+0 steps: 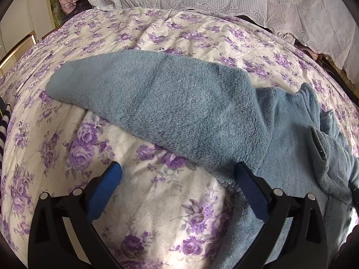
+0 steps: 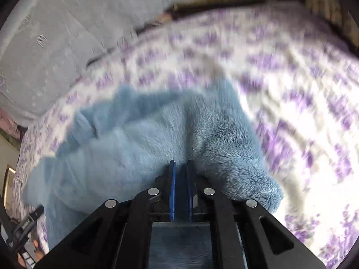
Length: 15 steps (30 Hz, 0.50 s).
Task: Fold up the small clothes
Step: 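Lower the left tool onto the other sleeve cuff and close on it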
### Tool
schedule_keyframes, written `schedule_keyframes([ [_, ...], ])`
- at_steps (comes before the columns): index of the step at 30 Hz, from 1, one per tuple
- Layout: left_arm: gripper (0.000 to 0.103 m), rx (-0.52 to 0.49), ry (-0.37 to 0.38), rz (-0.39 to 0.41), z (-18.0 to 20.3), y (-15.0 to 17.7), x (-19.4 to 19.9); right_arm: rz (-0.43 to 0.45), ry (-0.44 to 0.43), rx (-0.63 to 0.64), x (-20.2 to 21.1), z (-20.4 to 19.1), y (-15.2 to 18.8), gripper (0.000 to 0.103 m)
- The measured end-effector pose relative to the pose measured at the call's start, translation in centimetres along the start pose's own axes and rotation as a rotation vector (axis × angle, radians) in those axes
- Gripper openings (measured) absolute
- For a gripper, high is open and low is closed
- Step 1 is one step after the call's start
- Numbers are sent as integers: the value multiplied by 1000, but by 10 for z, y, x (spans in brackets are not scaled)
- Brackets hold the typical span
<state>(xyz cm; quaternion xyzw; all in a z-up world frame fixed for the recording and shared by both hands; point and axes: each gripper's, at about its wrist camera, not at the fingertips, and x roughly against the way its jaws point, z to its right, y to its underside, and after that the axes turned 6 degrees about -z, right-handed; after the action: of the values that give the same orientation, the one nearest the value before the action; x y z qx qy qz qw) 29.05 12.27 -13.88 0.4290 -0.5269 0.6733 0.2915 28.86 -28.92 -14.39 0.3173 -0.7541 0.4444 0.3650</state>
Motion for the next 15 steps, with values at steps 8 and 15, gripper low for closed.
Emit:
schedule_keyframes([
  [8,99,14,42,-2,-13,-6,7,164,12,55,33,-23,-3,25],
  [15,99,191,49,20,-93,-32,7,127,-1,291,26,-87,11,40],
])
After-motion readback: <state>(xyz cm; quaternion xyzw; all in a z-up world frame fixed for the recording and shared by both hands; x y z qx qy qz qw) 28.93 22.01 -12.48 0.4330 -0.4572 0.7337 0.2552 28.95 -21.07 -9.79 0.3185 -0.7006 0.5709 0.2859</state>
